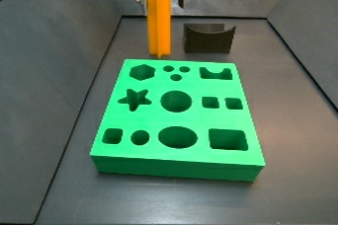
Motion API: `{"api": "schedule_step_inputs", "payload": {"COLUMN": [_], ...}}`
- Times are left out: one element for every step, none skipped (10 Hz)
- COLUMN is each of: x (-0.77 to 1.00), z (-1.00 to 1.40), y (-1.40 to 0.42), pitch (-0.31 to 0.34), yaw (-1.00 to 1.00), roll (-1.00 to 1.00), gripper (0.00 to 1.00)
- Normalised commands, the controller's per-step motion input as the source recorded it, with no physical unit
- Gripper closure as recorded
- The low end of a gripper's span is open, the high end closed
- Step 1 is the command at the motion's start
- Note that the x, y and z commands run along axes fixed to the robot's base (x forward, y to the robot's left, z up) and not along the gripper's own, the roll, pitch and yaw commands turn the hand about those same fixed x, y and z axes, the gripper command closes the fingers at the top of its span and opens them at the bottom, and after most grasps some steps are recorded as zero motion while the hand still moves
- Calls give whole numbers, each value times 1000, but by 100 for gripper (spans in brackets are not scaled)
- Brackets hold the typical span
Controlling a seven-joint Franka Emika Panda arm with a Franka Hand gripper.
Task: Pick up the star object. Move up. Move to above the board. Insert the star object.
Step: Pick up the star object.
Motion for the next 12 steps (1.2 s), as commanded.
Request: {"api": "schedule_step_inputs", "payload": {"x": [0,-26,-60,-57,-29,0,0,0,0,0,0,0], "z": [-91,-143,-191,-169,-120,0,0,0,0,0,0,0], "y": [0,0,0,0,0,0,0,0,0,0,0,0], "pitch": [0,0,0,0,0,0,0,0,0,0,0,0], "yaw": [0,0,0,0,0,0,0,0,0,0,0,0], "roll": [27,30,11,1,0,0,0,0,0,0,0,0], "gripper": [0,0,0,0,0,100,100,100,100,100,100,100]}}
